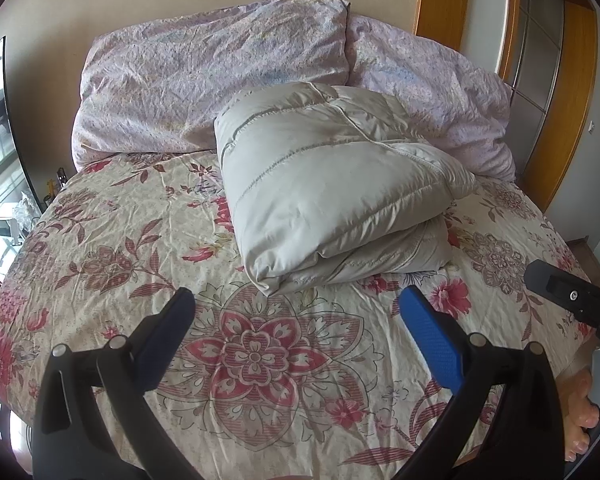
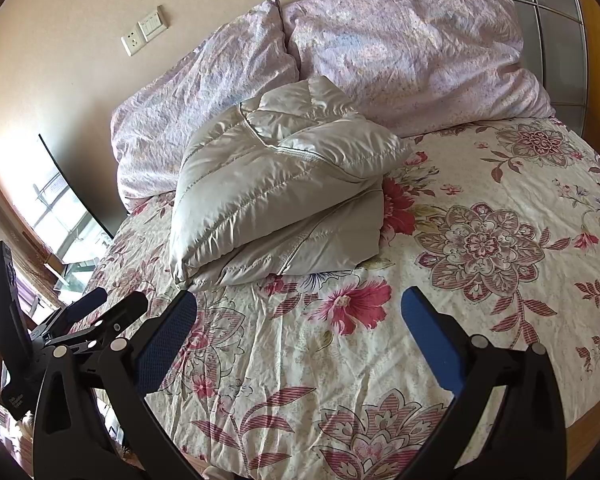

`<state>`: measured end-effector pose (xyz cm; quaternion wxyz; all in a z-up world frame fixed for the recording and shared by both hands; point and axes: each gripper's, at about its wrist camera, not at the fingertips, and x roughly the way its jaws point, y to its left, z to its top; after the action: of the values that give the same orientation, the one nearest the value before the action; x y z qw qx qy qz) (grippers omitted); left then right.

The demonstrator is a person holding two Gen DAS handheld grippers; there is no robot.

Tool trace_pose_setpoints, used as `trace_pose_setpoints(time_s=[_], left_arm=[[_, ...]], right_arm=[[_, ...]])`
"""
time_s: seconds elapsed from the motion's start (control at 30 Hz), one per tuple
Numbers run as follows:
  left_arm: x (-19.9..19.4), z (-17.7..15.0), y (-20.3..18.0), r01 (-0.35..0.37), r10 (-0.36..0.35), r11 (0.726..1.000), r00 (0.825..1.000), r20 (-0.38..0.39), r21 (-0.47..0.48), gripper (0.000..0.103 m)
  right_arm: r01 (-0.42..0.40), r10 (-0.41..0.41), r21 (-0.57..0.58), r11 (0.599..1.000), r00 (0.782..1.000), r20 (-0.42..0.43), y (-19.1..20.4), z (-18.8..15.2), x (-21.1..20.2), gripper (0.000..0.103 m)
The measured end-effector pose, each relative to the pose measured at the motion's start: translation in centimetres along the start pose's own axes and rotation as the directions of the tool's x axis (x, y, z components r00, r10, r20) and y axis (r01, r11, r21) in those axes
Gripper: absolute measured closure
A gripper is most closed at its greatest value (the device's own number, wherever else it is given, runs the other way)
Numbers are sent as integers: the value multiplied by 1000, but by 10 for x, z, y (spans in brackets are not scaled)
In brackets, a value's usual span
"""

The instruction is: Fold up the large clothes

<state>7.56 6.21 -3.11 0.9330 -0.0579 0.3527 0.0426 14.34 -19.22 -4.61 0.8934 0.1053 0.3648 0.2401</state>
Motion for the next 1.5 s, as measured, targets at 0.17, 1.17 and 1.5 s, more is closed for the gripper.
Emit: trace_pose_setpoints(time_s=[0.17, 1.17, 1.5], left_arm=[[0, 0, 0, 1, -1, 1000, 1000, 0, 0, 2], [1, 1, -3, 16, -16, 1000, 1000, -7, 13, 2], [2, 0, -2, 18, -18, 1000, 1000, -12, 16, 2]], right_arm=[[-1, 1, 1, 1000, 1000, -2, 0, 0, 0, 1], [3, -3, 4, 1000, 1000, -2, 0, 0, 2, 1], [4, -4, 7, 1000, 1000, -3, -1, 0, 3, 1]])
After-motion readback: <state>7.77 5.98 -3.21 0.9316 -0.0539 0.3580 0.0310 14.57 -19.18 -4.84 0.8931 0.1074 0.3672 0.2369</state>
